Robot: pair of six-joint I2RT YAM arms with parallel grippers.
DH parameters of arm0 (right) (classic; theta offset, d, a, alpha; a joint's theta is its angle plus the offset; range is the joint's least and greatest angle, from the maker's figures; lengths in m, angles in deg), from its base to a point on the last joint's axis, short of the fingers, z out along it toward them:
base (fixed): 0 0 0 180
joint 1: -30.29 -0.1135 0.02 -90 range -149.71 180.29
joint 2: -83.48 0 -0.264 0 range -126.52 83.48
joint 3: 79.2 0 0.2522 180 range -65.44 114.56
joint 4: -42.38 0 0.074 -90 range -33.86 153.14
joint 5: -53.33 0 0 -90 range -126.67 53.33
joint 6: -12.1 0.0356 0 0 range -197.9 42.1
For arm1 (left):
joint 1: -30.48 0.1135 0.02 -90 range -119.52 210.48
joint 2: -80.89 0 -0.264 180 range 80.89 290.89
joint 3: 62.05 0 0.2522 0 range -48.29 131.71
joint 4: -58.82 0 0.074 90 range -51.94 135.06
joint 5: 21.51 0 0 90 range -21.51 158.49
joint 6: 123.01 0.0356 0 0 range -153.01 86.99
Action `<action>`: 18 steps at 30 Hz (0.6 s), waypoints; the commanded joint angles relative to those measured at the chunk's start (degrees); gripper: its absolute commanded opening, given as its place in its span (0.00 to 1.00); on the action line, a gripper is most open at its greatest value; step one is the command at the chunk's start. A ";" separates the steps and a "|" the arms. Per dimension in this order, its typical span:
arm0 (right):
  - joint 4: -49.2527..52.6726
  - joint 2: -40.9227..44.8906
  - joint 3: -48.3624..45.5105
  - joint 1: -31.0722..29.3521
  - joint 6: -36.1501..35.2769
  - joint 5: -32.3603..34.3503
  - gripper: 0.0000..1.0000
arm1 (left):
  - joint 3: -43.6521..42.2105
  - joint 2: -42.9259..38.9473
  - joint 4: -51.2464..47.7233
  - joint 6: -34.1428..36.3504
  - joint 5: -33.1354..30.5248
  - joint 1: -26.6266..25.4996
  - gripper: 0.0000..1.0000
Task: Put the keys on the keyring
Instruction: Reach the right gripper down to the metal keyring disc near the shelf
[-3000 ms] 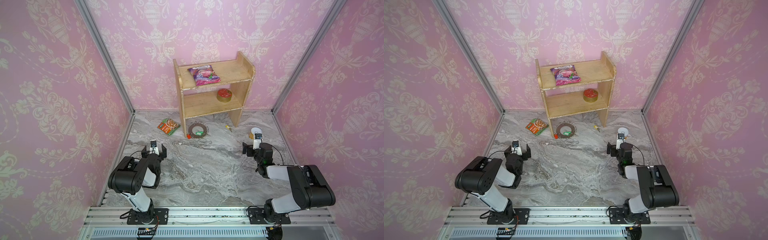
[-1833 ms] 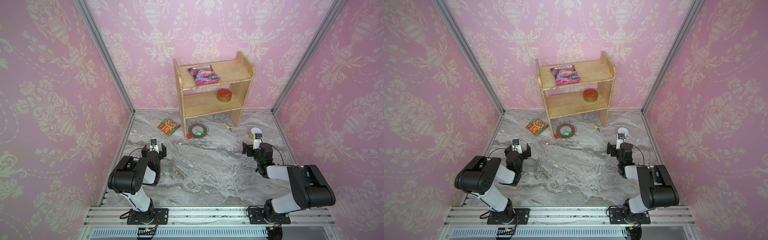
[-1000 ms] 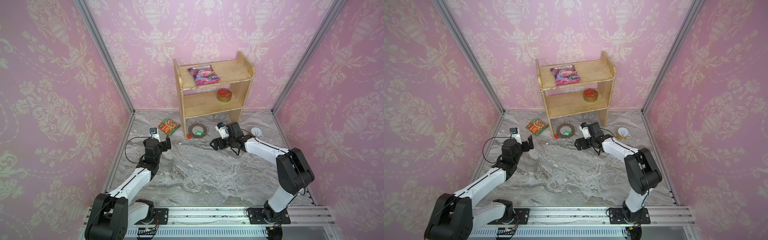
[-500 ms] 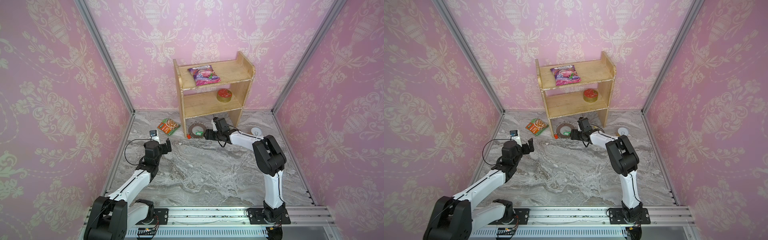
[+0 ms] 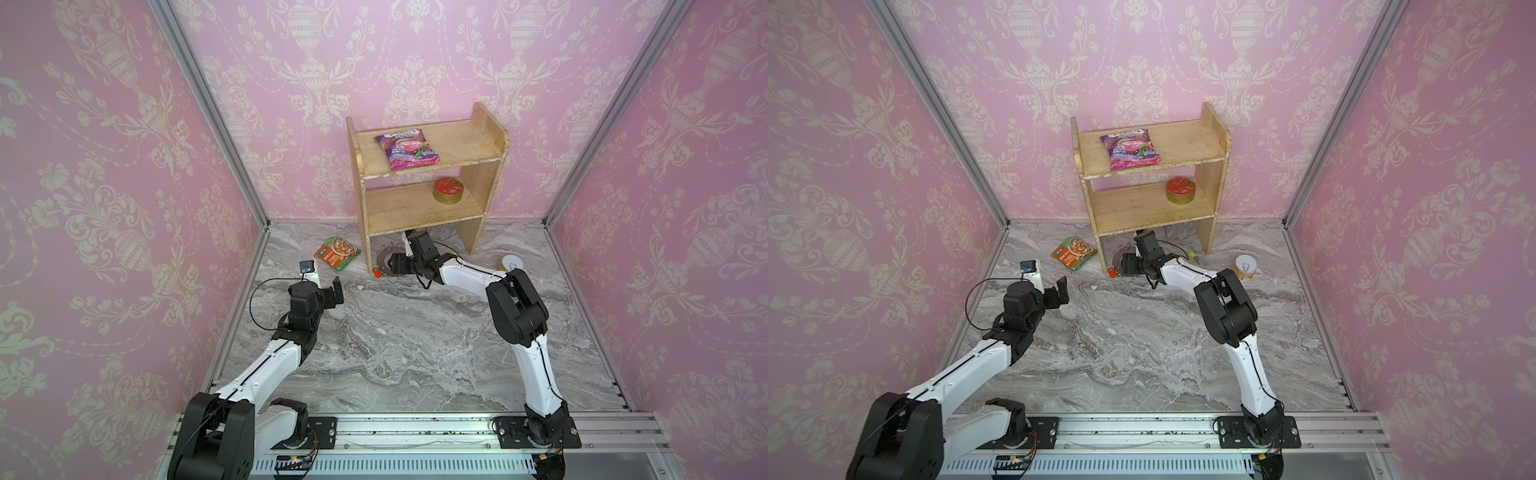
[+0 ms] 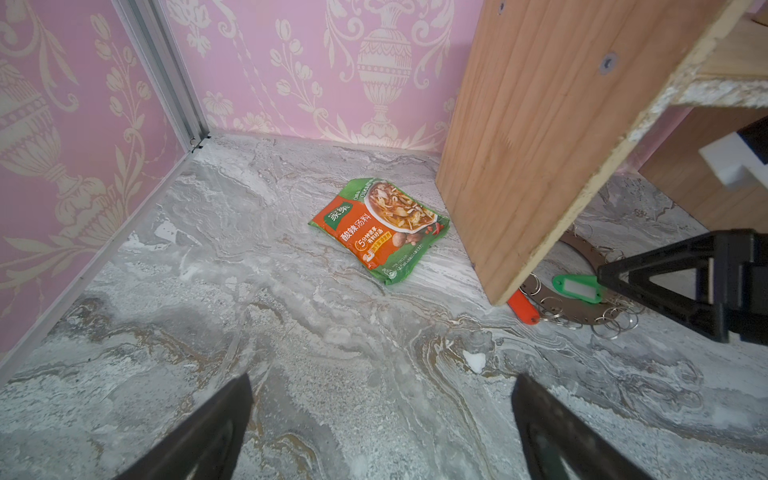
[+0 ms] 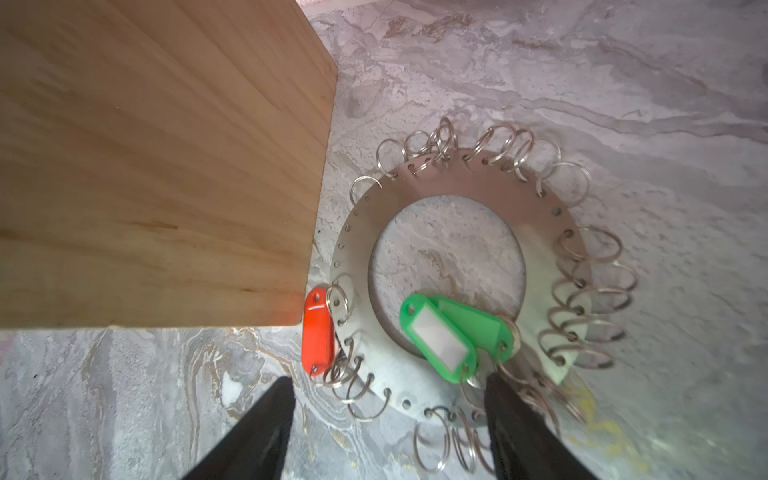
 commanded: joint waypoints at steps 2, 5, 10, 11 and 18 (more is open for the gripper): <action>5.30 -3.92 6.21 0.35 -2.48 -0.41 0.73 | -0.67 -1.03 -0.72 -0.30 1.28 -0.35 0.99; 6.81 -5.64 8.44 0.34 -2.66 -0.46 0.73 | -0.70 -1.16 -1.07 -0.27 1.16 -0.35 0.99; 8.68 -7.75 11.51 0.47 -3.00 0.50 0.75 | -0.65 -1.30 -1.30 -0.24 1.28 -0.35 0.99; 9.41 -8.28 12.49 0.44 -3.14 0.69 0.76 | -0.66 -1.32 -1.30 -0.30 1.32 -0.35 0.99; 24.52 -13.92 23.54 0.40 -1.49 1.11 0.82 | -0.66 -1.74 -1.60 -0.88 1.49 -0.37 0.99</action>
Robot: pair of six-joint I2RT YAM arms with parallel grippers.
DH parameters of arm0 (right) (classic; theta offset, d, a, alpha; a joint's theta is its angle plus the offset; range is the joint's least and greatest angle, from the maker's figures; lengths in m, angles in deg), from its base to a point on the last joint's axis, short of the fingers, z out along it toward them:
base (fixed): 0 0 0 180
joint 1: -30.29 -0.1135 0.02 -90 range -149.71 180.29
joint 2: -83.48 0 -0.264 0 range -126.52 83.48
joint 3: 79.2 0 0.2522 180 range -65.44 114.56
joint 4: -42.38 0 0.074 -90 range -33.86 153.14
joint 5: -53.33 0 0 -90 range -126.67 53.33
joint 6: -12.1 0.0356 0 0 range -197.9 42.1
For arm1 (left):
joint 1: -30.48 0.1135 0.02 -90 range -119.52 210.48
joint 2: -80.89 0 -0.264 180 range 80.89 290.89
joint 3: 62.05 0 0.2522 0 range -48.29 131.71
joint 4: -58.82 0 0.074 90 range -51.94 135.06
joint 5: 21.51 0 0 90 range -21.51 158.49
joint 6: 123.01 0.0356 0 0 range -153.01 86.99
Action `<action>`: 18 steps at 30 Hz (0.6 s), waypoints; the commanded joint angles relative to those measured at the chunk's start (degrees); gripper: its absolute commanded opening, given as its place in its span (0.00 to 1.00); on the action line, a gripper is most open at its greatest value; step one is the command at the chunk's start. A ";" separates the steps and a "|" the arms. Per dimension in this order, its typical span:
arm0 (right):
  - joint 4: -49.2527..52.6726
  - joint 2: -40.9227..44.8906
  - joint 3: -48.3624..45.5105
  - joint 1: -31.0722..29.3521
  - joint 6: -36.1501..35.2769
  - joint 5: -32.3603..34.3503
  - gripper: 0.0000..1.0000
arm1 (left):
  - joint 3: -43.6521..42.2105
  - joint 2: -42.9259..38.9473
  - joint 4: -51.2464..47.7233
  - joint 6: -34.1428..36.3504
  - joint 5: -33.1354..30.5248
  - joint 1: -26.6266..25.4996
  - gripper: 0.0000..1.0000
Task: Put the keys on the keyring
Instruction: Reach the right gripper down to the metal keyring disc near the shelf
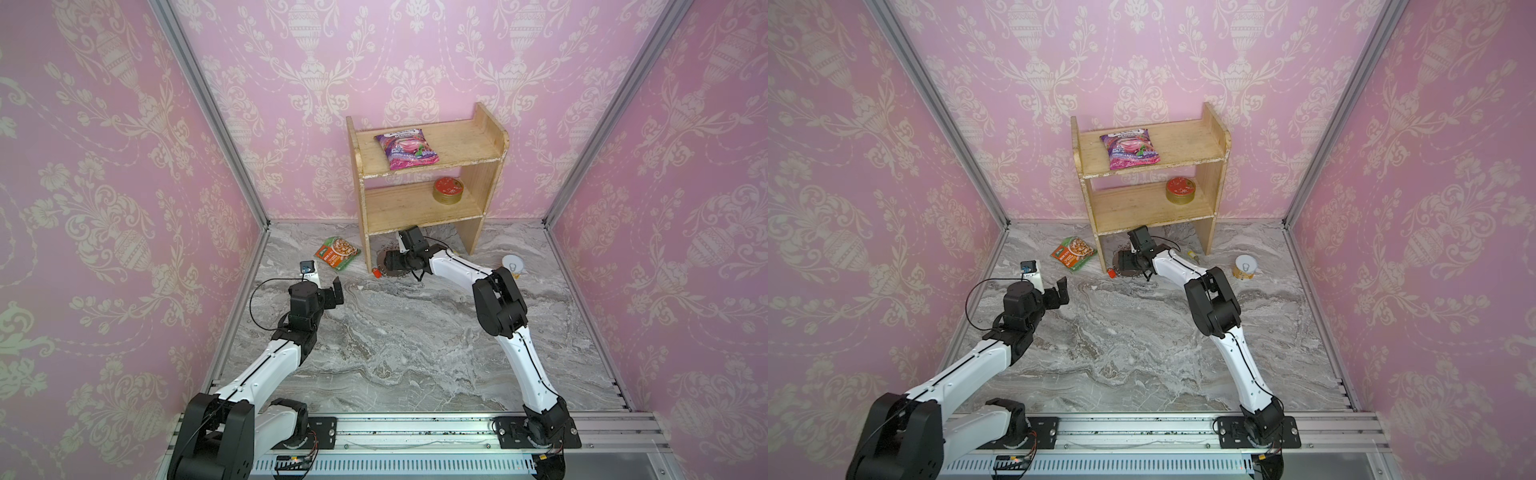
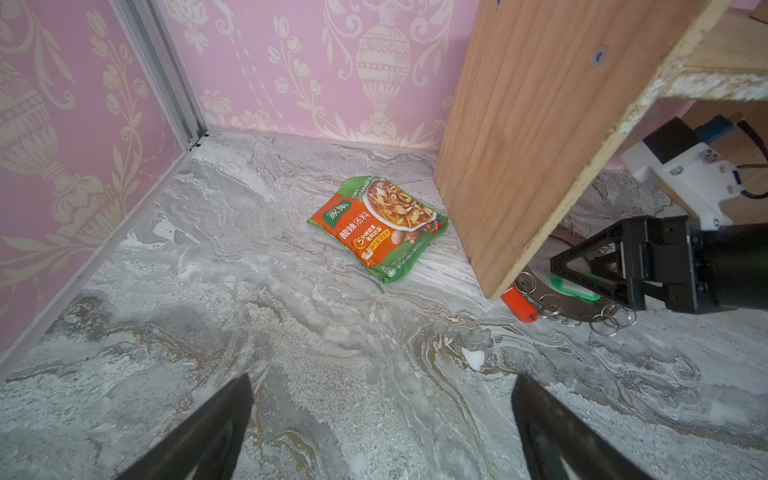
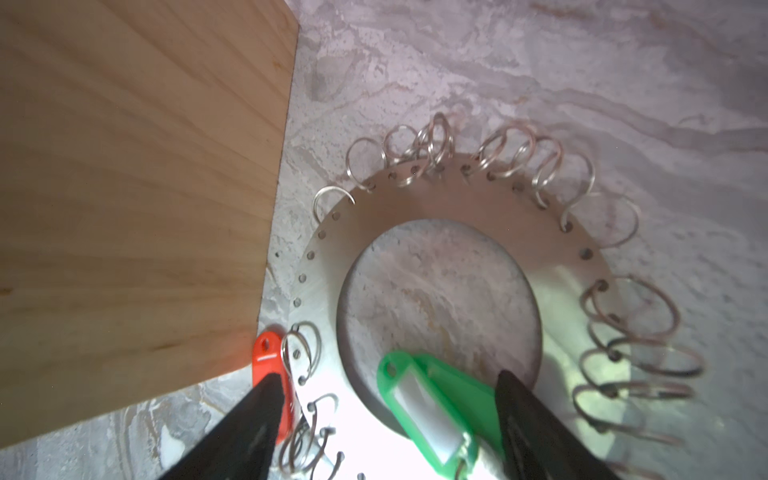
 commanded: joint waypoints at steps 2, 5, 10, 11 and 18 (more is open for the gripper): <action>12.10 -3.05 4.34 0.00 0.94 -0.26 0.82 | -0.70 -1.62 -1.20 -0.82 1.11 -0.35 0.99; 15.07 -2.87 2.96 -0.04 1.04 -0.58 0.82 | -0.58 -1.80 -1.47 -1.02 1.30 -0.37 0.99; 17.42 -0.24 -2.57 -0.45 0.66 -0.98 0.82 | -0.53 -1.98 -1.59 -1.28 1.59 -0.35 0.99; 17.32 0.58 -4.42 -0.60 0.71 -1.28 0.82 | -0.53 -1.98 -1.57 -1.37 1.65 -0.35 0.99; 16.33 7.21 -17.41 -2.69 0.03 -2.60 0.82 | 0.08 -2.39 -2.57 -2.57 2.74 -0.42 0.99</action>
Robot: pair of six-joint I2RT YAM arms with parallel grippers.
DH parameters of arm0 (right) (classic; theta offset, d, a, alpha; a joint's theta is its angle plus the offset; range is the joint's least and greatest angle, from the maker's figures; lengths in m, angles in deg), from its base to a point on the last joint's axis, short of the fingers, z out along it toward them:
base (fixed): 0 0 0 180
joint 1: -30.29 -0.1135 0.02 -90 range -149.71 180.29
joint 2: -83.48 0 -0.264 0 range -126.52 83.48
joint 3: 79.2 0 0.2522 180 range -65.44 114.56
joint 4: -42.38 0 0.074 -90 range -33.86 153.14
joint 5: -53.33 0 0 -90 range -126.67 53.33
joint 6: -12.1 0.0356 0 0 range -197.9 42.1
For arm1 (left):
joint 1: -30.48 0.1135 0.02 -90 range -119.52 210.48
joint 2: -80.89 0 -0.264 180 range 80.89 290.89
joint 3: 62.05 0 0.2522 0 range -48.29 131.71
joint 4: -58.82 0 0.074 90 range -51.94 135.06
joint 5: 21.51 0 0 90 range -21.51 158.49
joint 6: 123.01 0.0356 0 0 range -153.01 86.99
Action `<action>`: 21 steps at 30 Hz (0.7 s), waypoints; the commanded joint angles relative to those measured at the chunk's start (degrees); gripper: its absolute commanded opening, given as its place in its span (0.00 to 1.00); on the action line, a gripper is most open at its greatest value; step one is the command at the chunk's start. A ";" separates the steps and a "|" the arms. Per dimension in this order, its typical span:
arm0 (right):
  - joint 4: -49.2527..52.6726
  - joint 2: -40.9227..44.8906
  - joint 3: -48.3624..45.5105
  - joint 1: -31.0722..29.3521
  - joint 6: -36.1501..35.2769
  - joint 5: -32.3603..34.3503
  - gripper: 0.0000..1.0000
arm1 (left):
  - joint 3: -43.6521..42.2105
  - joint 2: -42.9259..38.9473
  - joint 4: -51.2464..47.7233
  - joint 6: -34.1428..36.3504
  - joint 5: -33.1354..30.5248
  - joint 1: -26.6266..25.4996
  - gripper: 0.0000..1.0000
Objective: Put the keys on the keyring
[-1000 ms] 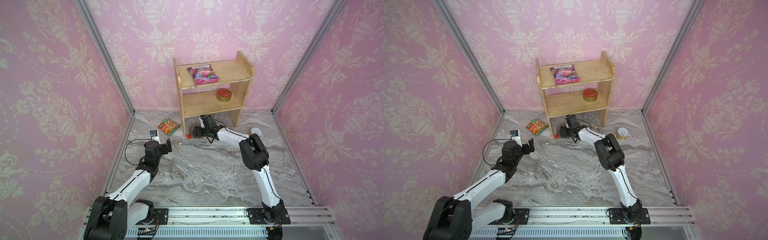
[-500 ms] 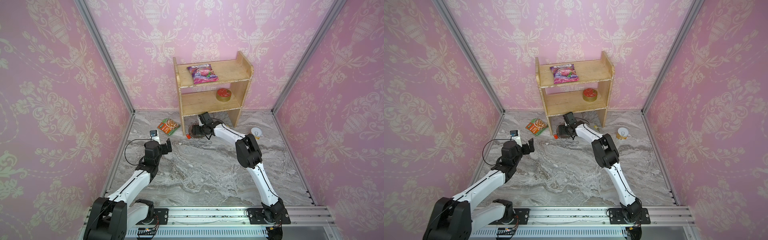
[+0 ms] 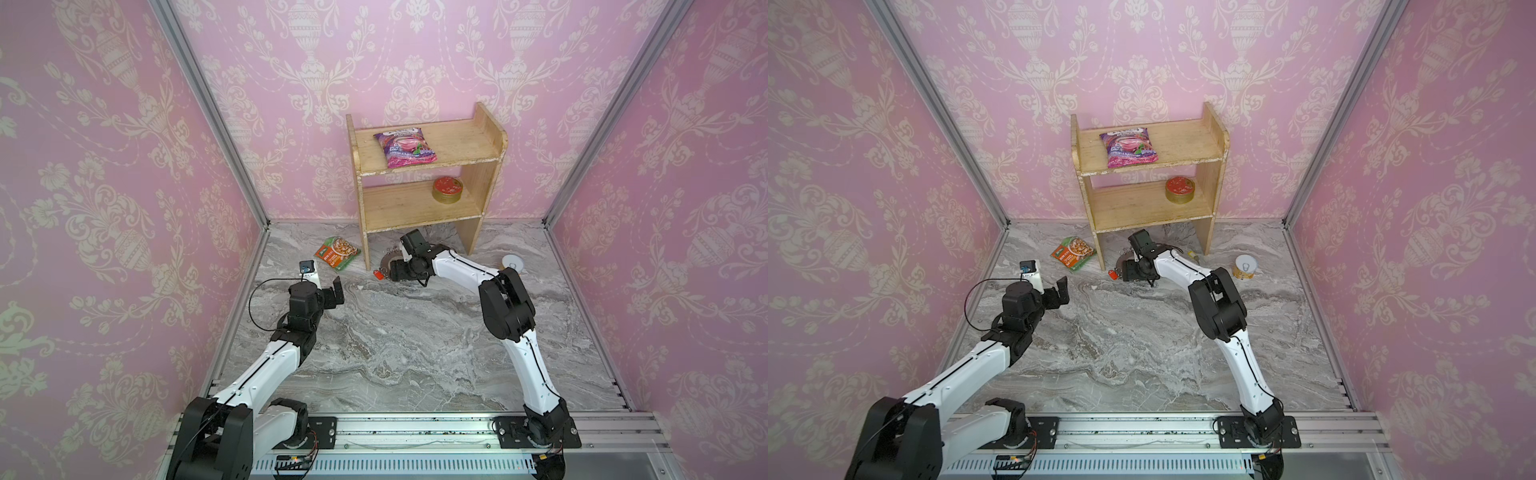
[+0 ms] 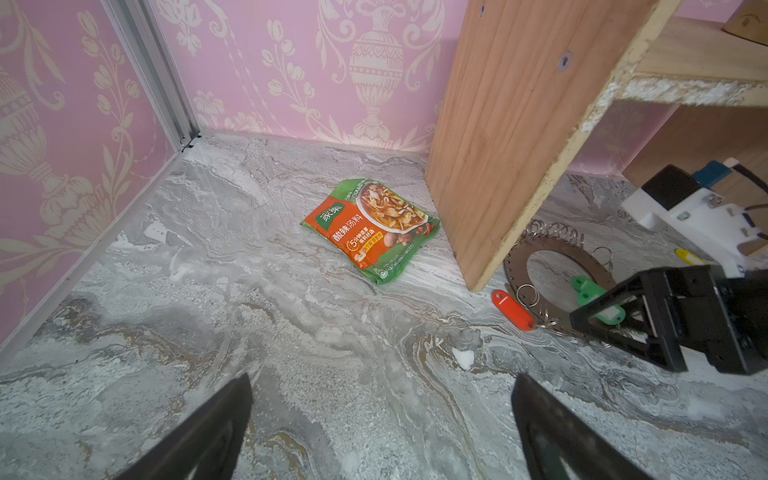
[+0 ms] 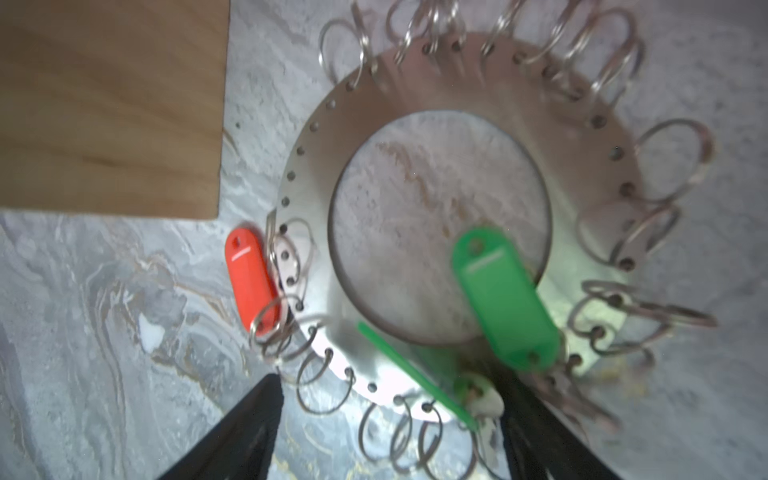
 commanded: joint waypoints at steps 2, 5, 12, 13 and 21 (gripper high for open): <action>8.14 1.35 -10.35 -2.04 0.24 -2.30 0.82 | 0.67 -1.31 -2.99 -2.12 1.69 -0.53 0.99; 8.38 4.31 -14.49 -2.87 -0.48 -2.94 0.82 | 1.49 -1.67 -4.67 -2.26 1.73 -1.10 0.99; 7.79 12.20 -13.06 -3.43 -3.91 -0.14 0.84 | 2.25 -2.99 -6.95 -2.42 1.27 -2.96 0.99; 7.84 12.26 -11.54 -3.41 -4.39 0.35 0.84 | 2.37 -3.05 -7.17 -2.35 1.07 -3.21 0.99; 14.01 0.66 5.37 -1.85 -7.30 0.69 0.80 | 3.25 -4.48 -9.77 -3.25 0.55 -5.58 0.99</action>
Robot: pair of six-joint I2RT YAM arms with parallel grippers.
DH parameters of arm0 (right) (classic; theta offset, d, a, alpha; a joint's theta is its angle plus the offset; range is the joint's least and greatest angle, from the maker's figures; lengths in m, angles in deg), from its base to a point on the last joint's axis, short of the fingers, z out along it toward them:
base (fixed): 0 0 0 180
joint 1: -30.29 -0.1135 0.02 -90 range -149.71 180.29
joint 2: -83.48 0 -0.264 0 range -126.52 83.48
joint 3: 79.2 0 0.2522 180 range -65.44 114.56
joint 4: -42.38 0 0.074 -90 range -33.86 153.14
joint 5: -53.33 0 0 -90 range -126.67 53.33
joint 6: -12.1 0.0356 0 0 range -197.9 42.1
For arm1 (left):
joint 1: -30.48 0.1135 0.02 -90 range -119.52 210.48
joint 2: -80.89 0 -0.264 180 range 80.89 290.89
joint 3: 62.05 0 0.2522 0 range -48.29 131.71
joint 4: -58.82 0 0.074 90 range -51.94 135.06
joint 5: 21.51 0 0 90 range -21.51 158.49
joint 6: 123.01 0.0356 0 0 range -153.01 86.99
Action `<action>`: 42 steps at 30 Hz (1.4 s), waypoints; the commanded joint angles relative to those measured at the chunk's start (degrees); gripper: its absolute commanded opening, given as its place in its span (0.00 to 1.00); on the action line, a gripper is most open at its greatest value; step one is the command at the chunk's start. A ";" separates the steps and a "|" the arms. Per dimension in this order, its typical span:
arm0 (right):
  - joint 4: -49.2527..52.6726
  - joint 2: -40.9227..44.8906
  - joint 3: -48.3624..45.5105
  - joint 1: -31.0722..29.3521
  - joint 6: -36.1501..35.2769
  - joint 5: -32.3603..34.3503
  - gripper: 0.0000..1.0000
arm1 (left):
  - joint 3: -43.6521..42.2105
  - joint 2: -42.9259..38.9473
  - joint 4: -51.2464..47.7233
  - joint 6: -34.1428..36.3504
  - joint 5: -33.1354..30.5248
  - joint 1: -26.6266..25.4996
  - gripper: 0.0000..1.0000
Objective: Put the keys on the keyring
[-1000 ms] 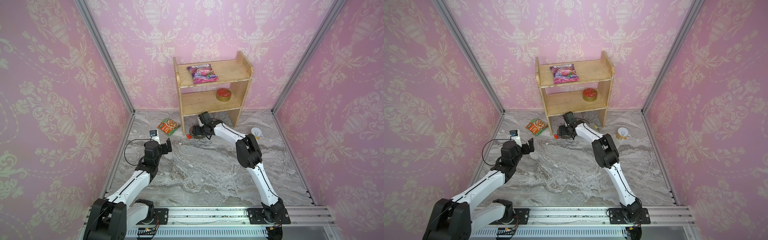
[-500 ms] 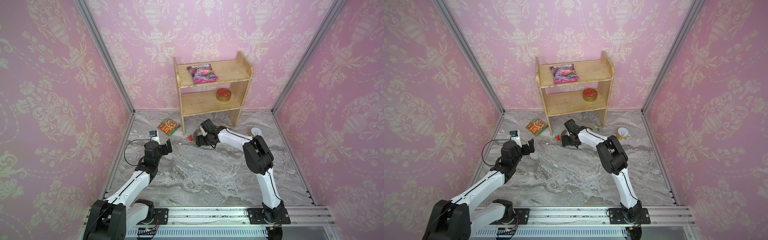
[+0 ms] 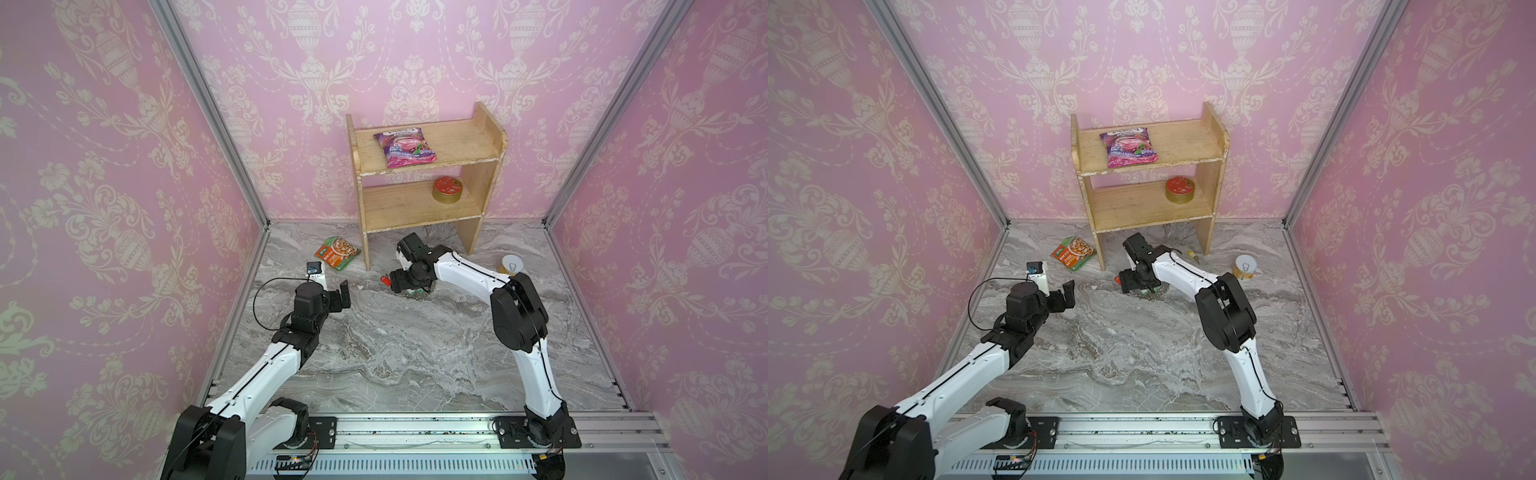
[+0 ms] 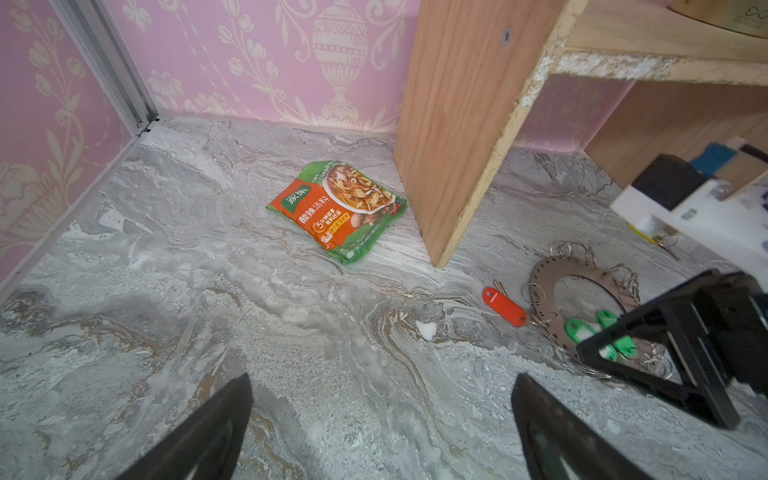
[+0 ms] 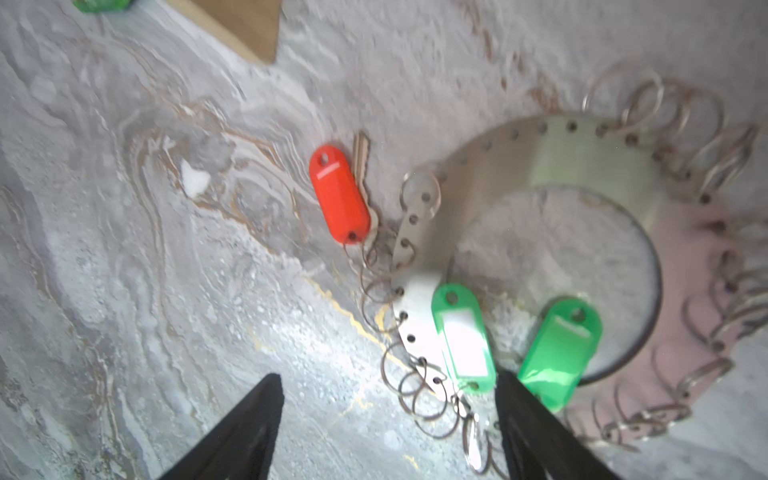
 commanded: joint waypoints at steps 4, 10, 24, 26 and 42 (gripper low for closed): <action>8.70 -10.31 10.62 0.99 -3.66 -0.67 0.80 | 1.20 -4.08 -5.21 -3.06 -0.39 -1.85 0.99; 9.64 -12.53 9.80 0.86 -3.60 -3.70 0.80 | 0.45 -7.89 -8.68 -4.74 -1.16 -2.41 0.99; 14.28 -5.98 -3.52 -7.11 -12.86 -16.65 0.80 | 2.61 -9.17 -14.67 -5.60 -0.49 -2.93 0.99; 15.29 -4.35 -5.99 -8.91 -14.19 -16.65 0.80 | 2.84 -9.23 -15.42 -5.61 -0.34 -2.97 0.99; 13.98 16.59 -18.05 -15.60 -8.38 -12.02 0.83 | 3.61 -5.58 -20.04 -7.61 2.49 -5.99 0.99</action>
